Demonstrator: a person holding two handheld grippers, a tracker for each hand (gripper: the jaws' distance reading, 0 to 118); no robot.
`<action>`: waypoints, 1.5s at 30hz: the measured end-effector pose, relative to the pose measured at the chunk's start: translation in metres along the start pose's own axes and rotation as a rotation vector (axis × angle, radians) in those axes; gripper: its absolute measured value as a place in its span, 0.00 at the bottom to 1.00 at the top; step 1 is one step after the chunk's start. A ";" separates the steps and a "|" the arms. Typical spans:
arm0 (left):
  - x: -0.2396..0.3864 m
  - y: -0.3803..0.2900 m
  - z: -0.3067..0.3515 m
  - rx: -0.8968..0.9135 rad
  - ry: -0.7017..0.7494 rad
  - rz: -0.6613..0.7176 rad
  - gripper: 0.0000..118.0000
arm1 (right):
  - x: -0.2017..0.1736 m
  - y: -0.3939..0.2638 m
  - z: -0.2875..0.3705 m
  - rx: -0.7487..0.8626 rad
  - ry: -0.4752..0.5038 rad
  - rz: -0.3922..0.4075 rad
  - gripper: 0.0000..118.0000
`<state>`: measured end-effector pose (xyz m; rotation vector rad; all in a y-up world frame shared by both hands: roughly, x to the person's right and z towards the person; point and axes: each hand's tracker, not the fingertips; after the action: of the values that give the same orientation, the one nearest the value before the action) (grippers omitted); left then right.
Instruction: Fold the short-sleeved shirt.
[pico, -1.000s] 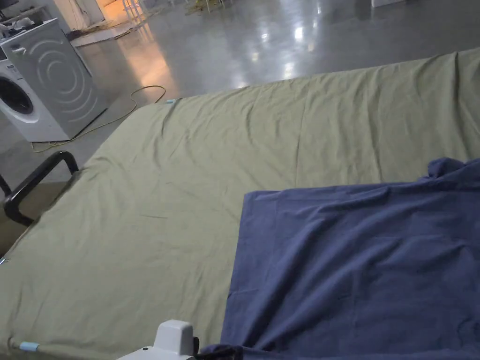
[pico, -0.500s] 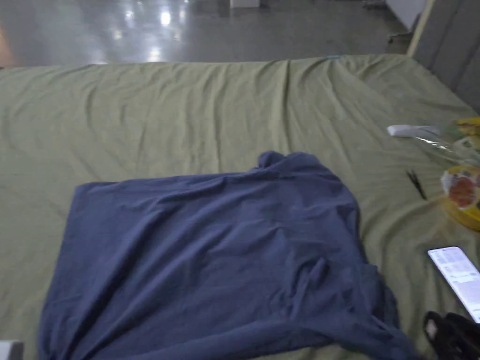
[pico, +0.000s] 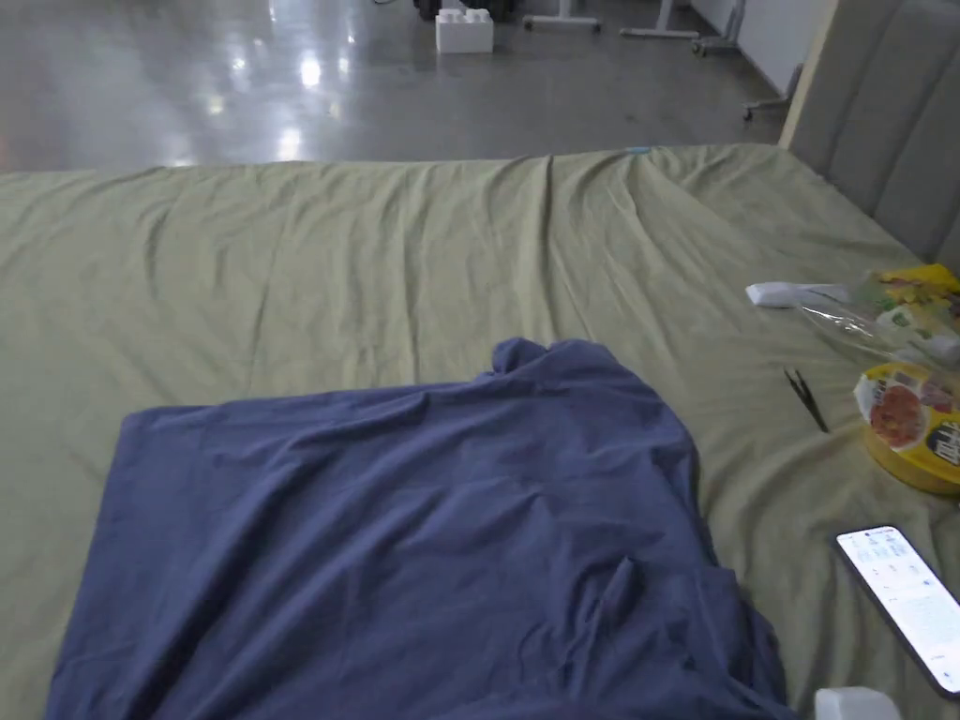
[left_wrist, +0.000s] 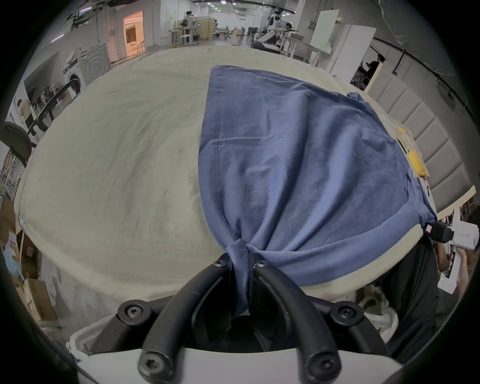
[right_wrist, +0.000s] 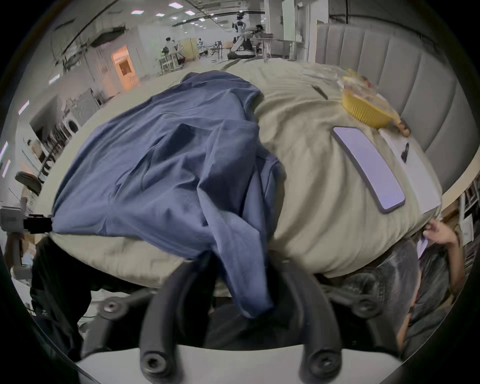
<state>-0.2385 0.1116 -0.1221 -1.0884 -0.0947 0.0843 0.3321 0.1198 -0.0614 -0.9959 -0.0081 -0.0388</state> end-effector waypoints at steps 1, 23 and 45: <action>0.002 -0.005 0.003 0.009 -0.001 -0.005 0.09 | 0.006 0.000 0.003 0.030 0.007 -0.033 0.12; -0.011 0.183 -0.042 0.276 0.017 0.049 0.08 | -0.022 0.232 -0.085 0.213 0.044 0.016 0.06; 0.068 0.051 0.205 1.031 0.125 -0.132 0.73 | -0.045 0.117 0.130 0.831 0.142 0.018 0.67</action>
<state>-0.1961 0.3232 -0.0710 -0.0552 -0.0022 -0.0559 0.2932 0.2936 -0.0895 -0.1610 0.1073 -0.0814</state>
